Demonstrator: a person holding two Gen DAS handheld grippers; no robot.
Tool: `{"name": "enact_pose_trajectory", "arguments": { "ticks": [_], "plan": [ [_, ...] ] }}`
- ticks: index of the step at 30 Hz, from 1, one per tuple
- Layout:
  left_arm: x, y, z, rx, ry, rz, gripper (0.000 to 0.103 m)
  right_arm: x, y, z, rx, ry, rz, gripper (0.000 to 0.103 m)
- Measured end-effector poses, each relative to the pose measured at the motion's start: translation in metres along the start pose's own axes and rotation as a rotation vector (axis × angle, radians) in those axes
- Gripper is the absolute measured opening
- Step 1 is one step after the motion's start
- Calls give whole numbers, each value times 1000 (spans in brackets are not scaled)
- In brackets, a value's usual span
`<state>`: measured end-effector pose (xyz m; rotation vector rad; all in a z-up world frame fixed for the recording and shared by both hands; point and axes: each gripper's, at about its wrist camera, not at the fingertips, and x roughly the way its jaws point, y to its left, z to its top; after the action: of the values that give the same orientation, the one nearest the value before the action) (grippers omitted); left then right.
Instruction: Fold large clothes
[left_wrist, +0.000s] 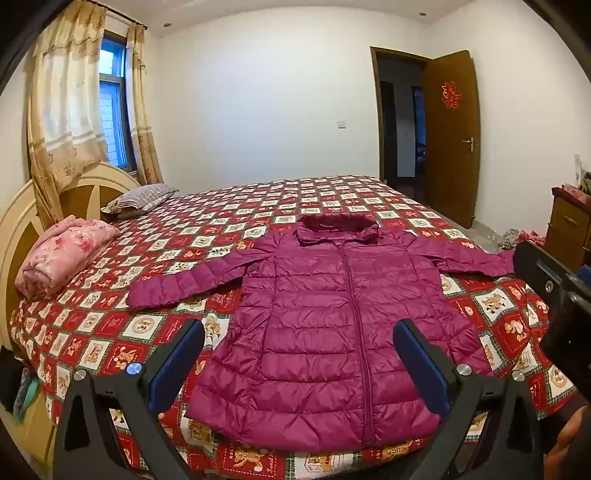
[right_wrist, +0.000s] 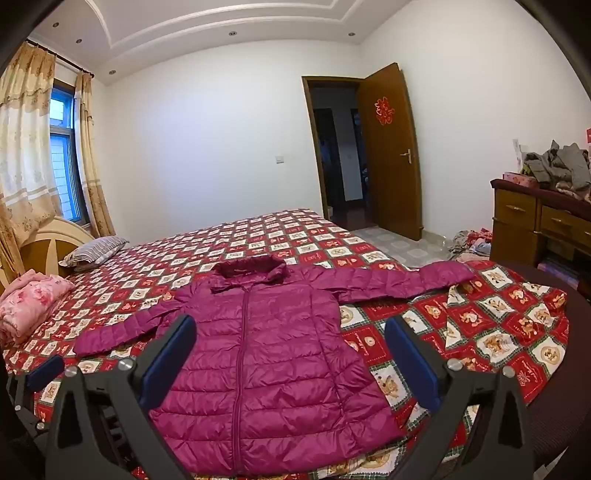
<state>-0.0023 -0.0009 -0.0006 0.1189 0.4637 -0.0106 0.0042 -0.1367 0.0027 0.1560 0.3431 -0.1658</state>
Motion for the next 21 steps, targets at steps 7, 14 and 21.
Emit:
{"name": "enact_pose_trajectory", "arguments": {
  "ticks": [7, 14, 21],
  "plan": [
    [-1, 11, -1, -58, 17, -38, 102, 0, 1, 0, -5, -5, -3, 103],
    [2, 9, 2, -50, 29, -47, 102, -1, 1, 0, 8, -1, -4, 103],
    [1, 8, 3, -48, 17, -48, 102, 1, -1, 0, 6, -2, -7, 103]
  ]
}}
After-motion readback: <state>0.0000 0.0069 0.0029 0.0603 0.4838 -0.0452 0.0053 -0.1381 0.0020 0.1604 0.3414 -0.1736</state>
